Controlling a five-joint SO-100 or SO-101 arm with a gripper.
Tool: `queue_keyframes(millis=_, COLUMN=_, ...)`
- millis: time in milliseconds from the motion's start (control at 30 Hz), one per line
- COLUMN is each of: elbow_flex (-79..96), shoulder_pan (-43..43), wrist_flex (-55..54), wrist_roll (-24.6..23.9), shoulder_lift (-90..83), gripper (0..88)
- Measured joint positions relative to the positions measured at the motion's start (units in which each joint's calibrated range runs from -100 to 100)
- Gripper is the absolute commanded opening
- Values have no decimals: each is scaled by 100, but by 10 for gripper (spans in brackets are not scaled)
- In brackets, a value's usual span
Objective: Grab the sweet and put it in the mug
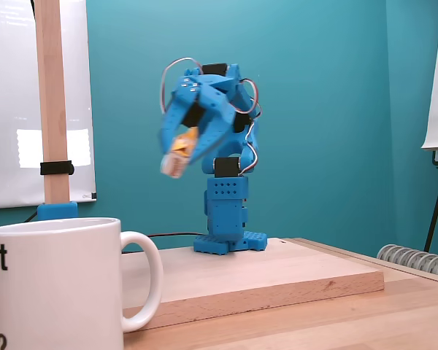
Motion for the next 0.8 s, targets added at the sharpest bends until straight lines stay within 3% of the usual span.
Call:
queue_keyframes(millis=233, elbow_flex=0, shoulder_pan=1004, wrist_flex=0, wrist_roll=24, shoulder_lift=-18, gripper=32)
queue_keyframes(millis=800, elbow_flex=-1407, shoulder_pan=1130, wrist_flex=0, wrist_roll=24, shoulder_lift=445, gripper=33)
